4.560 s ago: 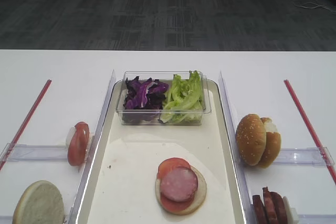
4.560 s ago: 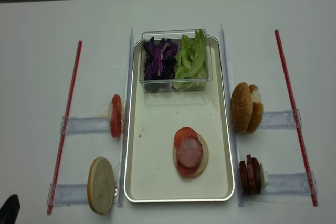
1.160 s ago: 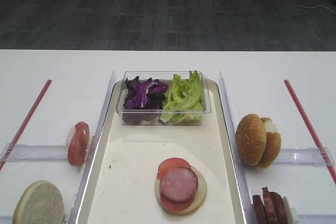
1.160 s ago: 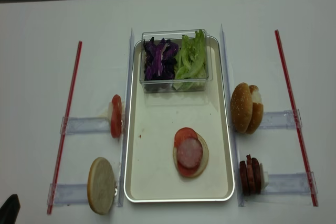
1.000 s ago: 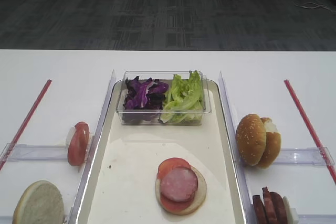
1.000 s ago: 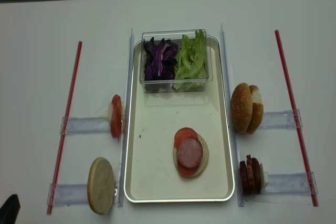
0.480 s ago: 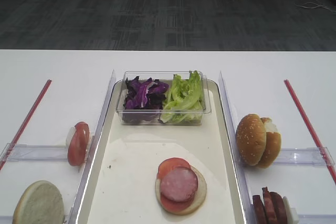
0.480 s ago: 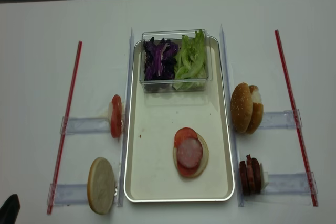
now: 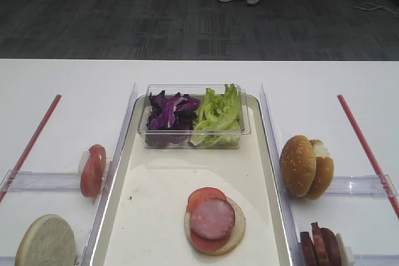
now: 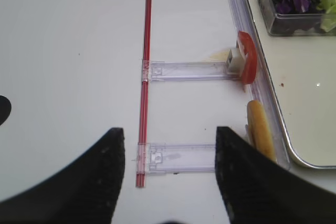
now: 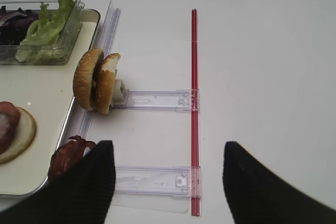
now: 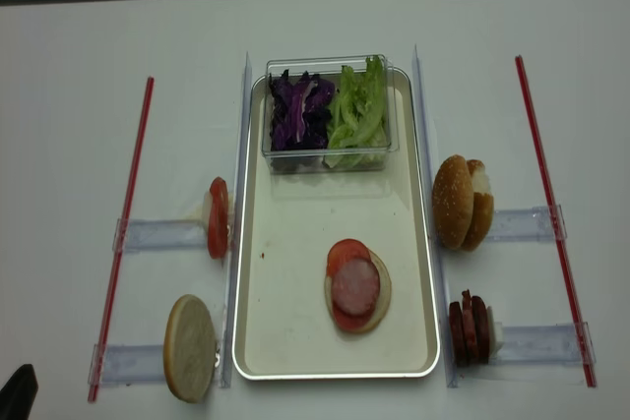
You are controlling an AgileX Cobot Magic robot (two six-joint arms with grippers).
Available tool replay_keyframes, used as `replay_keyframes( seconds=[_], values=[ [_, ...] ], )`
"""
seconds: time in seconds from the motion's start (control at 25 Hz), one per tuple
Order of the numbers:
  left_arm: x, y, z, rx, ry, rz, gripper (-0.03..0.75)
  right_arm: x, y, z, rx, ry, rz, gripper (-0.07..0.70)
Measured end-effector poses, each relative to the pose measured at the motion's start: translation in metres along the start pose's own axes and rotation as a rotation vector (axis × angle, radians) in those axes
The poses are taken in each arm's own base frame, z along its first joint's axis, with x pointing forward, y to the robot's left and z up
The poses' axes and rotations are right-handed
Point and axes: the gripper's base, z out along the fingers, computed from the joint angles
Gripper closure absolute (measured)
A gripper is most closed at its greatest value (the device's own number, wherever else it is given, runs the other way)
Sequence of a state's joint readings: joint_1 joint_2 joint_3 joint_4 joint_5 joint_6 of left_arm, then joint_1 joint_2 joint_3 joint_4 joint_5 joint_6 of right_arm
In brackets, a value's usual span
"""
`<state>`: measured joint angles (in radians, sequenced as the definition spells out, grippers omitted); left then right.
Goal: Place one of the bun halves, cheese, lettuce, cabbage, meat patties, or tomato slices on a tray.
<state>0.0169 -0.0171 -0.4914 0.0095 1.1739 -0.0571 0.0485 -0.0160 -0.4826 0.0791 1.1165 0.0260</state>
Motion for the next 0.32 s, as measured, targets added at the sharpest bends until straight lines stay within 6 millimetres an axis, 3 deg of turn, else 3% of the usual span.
replay_keyframes(
  seconds=[0.32],
  values=[
    [0.0,0.0,0.0,0.0,0.0,0.0,0.316,0.0,0.0,0.0,0.0,0.0,0.0,0.178]
  ],
)
